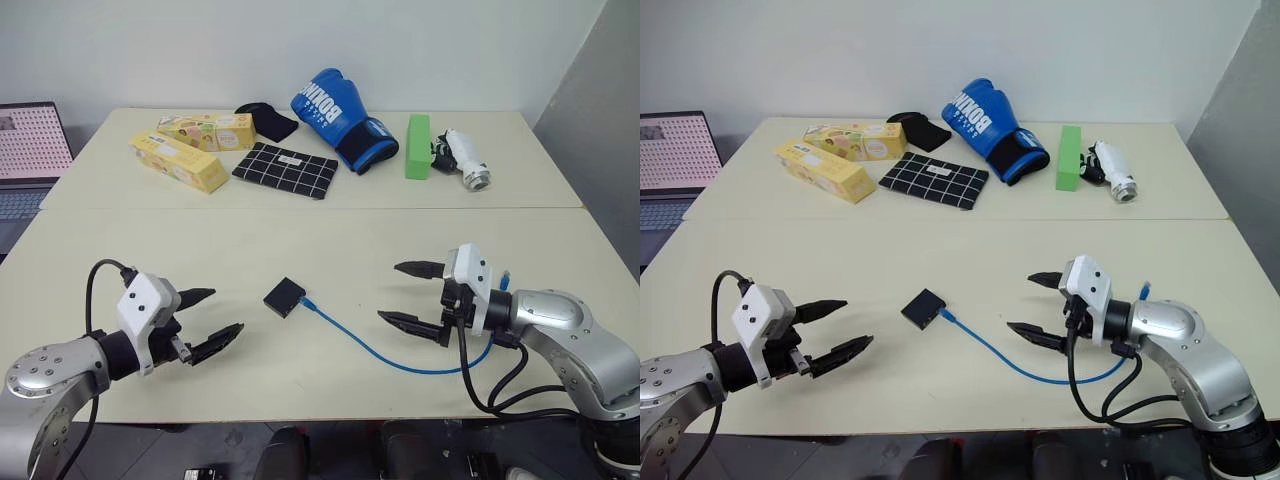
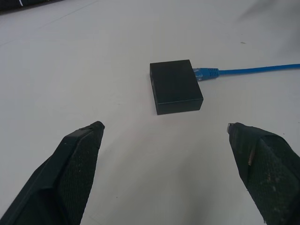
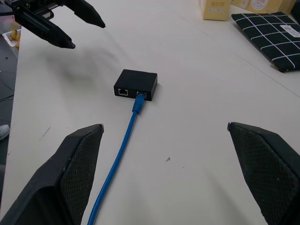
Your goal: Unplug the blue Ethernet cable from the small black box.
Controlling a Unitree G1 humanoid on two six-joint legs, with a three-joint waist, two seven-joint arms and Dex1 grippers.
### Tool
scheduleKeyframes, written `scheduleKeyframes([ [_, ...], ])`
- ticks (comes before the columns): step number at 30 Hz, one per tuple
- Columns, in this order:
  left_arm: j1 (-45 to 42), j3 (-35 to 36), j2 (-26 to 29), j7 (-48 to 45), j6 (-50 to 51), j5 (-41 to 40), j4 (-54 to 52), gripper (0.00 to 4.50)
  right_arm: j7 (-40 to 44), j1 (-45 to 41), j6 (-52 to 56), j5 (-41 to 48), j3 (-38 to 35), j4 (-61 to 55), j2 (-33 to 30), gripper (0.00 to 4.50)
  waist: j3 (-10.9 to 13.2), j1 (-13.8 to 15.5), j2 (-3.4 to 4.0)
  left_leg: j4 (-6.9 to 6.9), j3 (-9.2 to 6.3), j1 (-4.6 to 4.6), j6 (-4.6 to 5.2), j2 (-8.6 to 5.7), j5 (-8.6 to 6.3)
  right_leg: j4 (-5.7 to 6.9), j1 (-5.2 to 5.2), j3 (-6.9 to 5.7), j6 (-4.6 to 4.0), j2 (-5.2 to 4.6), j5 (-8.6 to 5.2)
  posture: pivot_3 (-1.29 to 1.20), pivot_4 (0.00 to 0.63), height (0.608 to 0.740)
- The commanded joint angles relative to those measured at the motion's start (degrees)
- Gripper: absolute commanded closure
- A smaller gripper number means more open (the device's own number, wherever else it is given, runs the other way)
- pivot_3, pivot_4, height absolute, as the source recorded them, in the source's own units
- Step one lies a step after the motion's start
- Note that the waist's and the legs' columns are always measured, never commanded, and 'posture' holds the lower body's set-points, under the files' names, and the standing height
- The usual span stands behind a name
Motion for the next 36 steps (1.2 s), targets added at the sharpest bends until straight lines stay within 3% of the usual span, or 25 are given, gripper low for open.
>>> scheduleKeyframes([
  [1, -0.02, 1.17, -0.09, -0.07, -0.16, -1.16, -2.56, 0.01, 0.36, -0.49, -0.4, 0.9, -0.91, -1.63, -0.35, 0.0, 0.0, 0.0, 0.0, 0.0, 0.0, 0.0, 0.0, 0.0, 0.0, 0.0, 0.0, 0.0, 0.0, 0.0, 0.0, 0.0, 0.15, 0.74],
  [11, 1.23, 1.26, -0.26, 0.68, -0.29, 0.22, -3.53, 0.01, 0.14, -1.21, -1.63, -1.37, 2.53, -0.41, 1.33, 0.0, 0.0, -0.01, 0.0, 0.0, -0.01, 0.0, 0.0, 0.0, 0.0, -0.01, 0.0, 0.01, 0.0, 0.0, 0.0, 0.0, 0.15, 0.74],
  [16, 2.98, 0.76, 1.12, -1.94, -0.7, 0.18, -3.8, 0.01, -2.02, -4.34, -4.3, -7.31, 10.25, 4.7, 6.8, 0.0, 0.0, -0.12, 0.0, -0.01, 0.01, 0.03, 0.0, -0.01, 0.0, 0.0, -0.01, 0.01, -0.01, 0.0, 0.0, 0.0, 0.15, 0.74],
  [20, 2.72, 3.08, 1.95, -9.12, -1.82, -4.24, -1.3, 0.01, -5.06, -7.78, -5.87, -12.98, 17.26, 12.45, 13.83, 0.0, 0.0, -0.1, -0.01, -0.01, 0.01, 0.0, 0.0, 0.0, 0.0, 0.01, -0.04, -0.01, -0.03, 0.0, -0.01, 0.0, 0.15, 0.74],
  [23, 3.27, 2.75, 4.48, -13.59, -3.3, -3.16, 0.37, 0.01, -5.66, -10.12, -7.68, -17.19, 22.01, 18.46, 17.87, 0.0, 0.01, -0.12, 0.01, -0.01, 0.05, 0.01, -0.01, -0.01, 0.0, 0.03, -0.05, -0.02, -0.05, 0.0, -0.01, 0.0, 0.15, 0.74],
  [30, 1.64, 1.96, 5.96, -15.5, -4.68, -2.59, 2.23, 0.01, -9.87, -12.84, -7.71, -23.92, 25.99, 28.79, 24.32, 0.0, 0.0, -0.07, -0.01, -0.02, 0.02, -0.01, -0.01, -0.01, 0.0, 0.04, -0.1, -0.06, -0.05, 0.01, -0.02, 0.0, 0.15, 0.74],
  [33, 1.84, 1.94, 5.56, -15.64, -5.43, -2.0, 2.64, 0.0, -10.37, -12.51, -7.15, -25.08, 25.68, 28.72, 24.88, 0.42, 0.0, -0.14, 0.0, -0.03, 0.07, 0.04, 0.0, -0.01, 0.0, 0.07, -0.1, -0.04, -0.05, 0.0, -0.02, 0.0, 0.15, 0.74],
  [36, 1.78, 1.45, 5.1, -15.44, -6.29, -1.15, 2.97, 0.0, -10.66, -12.73, -6.72, -25.81, 25.25, 28.91, 25.36, 1.12, 0.0, -0.15, 0.0, -0.03, 0.04, 0.04, 0.0, -0.01, 0.0, 0.06, -0.1, -0.05, -0.05, 0.0, -0.02, 0.0, 0.15, 0.74],
])
